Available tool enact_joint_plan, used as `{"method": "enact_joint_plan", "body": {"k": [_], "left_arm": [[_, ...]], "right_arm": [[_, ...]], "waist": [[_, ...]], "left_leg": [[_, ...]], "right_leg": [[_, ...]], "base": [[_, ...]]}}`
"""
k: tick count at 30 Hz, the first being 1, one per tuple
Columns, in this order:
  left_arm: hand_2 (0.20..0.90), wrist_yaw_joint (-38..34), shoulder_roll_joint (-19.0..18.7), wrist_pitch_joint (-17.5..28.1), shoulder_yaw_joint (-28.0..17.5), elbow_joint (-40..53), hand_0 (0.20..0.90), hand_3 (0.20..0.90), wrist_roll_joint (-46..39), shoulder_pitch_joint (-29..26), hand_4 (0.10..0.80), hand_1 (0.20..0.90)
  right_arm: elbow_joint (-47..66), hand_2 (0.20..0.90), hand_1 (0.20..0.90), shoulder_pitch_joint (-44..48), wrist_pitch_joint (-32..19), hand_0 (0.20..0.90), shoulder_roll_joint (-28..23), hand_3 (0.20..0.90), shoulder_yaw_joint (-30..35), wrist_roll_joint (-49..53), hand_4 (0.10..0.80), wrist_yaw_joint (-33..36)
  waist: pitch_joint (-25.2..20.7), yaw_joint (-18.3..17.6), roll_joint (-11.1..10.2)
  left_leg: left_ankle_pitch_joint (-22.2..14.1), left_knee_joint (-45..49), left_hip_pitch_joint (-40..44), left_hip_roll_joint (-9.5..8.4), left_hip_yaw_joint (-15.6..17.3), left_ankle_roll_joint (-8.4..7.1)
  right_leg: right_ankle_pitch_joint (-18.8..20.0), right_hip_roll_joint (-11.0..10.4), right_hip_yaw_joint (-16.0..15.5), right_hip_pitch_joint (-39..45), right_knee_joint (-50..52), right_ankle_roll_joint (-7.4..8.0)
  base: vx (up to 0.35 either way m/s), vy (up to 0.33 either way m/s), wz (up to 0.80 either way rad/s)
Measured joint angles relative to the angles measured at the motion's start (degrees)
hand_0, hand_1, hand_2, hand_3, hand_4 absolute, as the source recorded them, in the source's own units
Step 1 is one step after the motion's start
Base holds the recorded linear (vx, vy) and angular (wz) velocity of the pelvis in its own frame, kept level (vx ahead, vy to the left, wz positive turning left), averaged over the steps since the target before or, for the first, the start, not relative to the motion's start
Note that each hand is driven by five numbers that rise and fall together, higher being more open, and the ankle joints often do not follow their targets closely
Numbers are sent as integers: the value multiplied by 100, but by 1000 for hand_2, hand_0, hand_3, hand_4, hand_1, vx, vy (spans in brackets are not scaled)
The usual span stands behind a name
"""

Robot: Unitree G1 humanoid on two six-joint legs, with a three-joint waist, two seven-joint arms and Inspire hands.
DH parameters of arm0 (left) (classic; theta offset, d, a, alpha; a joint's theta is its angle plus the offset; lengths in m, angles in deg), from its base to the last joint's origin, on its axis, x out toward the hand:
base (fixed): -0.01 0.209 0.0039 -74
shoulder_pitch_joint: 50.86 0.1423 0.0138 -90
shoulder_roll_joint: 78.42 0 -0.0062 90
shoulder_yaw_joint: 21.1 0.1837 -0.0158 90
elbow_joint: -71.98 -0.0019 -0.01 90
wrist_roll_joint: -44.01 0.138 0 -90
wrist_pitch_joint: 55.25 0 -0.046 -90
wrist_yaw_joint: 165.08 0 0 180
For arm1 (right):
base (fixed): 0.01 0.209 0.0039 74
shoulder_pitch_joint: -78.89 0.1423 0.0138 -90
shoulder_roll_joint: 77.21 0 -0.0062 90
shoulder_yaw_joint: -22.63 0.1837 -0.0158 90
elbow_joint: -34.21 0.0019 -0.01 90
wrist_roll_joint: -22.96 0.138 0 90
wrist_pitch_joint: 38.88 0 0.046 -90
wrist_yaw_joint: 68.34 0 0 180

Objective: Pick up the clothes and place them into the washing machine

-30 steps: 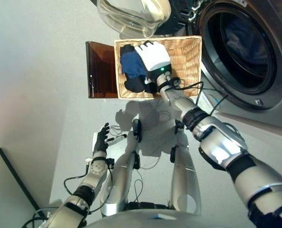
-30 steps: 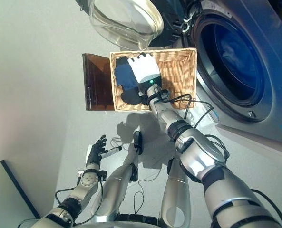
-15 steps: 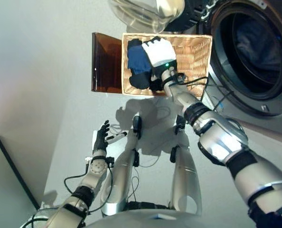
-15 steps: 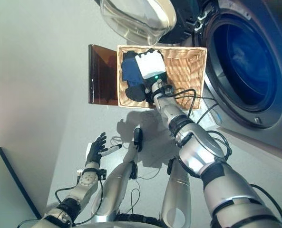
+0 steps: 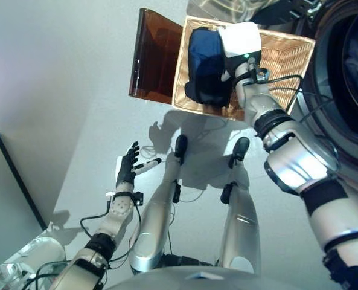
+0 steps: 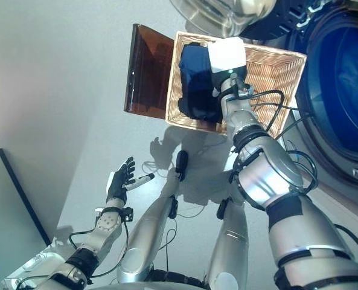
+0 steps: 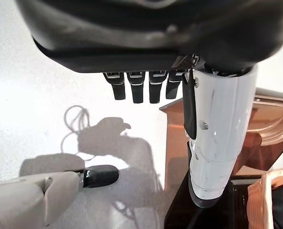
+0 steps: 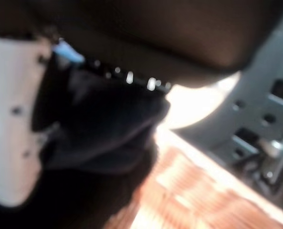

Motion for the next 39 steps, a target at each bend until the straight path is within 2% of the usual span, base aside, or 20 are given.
{"method": "enact_joint_plan", "body": {"k": [5,6,8,26,34,39], "left_arm": [[900,7,9,-2,-1,97,900,900,-23,-3,800,900],[900,6,8,-2,-2,112,900,900,-23,-3,800,900],[900,7,9,-2,0,130,900,900,-26,-3,800,900],[900,0,7,-2,-1,243,900,900,-107,-6,800,900],[900,-2,6,-2,2,238,900,900,-103,-11,800,900],[900,-9,5,-4,7,225,900,900,-99,-14,800,900]], "right_arm": [[-3,900,900,103,2,900,-55,900,1,29,800,7],[-3,645,645,108,4,645,-58,645,3,42,618,8],[-2,200,200,133,9,200,-59,200,6,89,300,23],[-12,200,200,207,15,200,-111,200,16,207,300,114],[-16,200,200,164,17,200,-229,200,182,220,300,120],[1,200,200,10,9,200,-249,200,492,688,300,260]], "waist": [[0,-6,37],[-3,-6,42],[-3,-5,45],[14,40,113],[41,136,174],[42,98,178]], "left_leg": [[40,18,-141,-29,-94,-31],[45,19,-153,-27,-110,-37],[59,18,-181,-29,-132,-45],[92,14,-174,-39,-119,-25],[99,17,-57,-51,-14,-15],[90,10,147,-48,16,-28]], "right_leg": [[-43,-19,-65,-142,114,-11],[-43,-19,-81,-146,115,-13],[-53,-22,-93,-188,151,-26],[-79,-35,-88,-213,209,-42],[-59,-35,23,-162,243,-19],[-60,-26,51,29,228,-15]], "base": [[6,4,7],[0,0,0],[4,16,-2],[-7,6,-3],[-5,0,-5],[13,-14,-10]]}}
